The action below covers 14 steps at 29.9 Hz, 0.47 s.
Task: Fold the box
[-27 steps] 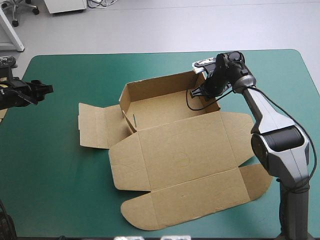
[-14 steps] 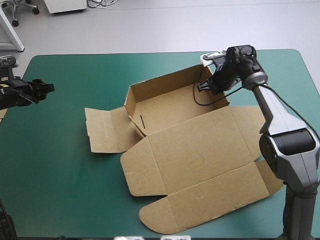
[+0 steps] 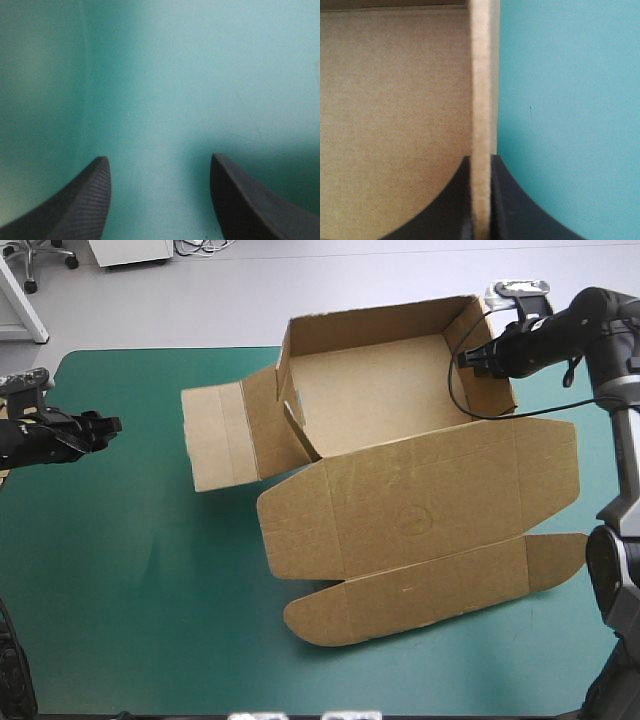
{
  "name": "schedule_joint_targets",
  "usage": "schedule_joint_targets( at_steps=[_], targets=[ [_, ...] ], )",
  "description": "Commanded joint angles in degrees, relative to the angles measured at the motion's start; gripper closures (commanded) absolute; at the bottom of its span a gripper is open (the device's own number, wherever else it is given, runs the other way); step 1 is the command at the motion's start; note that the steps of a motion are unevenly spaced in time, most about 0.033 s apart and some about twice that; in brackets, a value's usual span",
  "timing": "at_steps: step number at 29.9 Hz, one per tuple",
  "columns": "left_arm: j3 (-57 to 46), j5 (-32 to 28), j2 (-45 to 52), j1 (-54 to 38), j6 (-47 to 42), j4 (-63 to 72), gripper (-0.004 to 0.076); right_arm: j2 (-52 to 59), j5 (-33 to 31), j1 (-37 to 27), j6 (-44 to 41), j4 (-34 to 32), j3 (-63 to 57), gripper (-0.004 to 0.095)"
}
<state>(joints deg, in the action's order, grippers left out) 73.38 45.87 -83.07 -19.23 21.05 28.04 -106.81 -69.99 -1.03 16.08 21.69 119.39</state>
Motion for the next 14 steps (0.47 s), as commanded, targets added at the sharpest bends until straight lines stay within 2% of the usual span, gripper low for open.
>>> schedule_joint_targets(
  at_steps=[1,6,11,14],
  targets=[
    [-2.52,-4.36,0.38,-0.14,3.53,7.48,0.033,5.87,2.15,-3.48,1.92,9.59,2.07,0.0911],
    [-6.53,-4.22,-2.5,-0.14,9.73,15.53,0.034,8.75,1.87,-6.03,3.93,15.83,2.07,0.0911],
    [-7.17,1.09,-6.49,-0.14,20.24,31.22,0.034,9.79,0.56,-6.42,4.72,19.7,2.07,0.0911],
    [-7.17,6.56,-9.46,-0.14,27.02,42.37,0.034,9.79,0.09,-6.42,4.69,21.53,2.07,0.0911]
  ],
)
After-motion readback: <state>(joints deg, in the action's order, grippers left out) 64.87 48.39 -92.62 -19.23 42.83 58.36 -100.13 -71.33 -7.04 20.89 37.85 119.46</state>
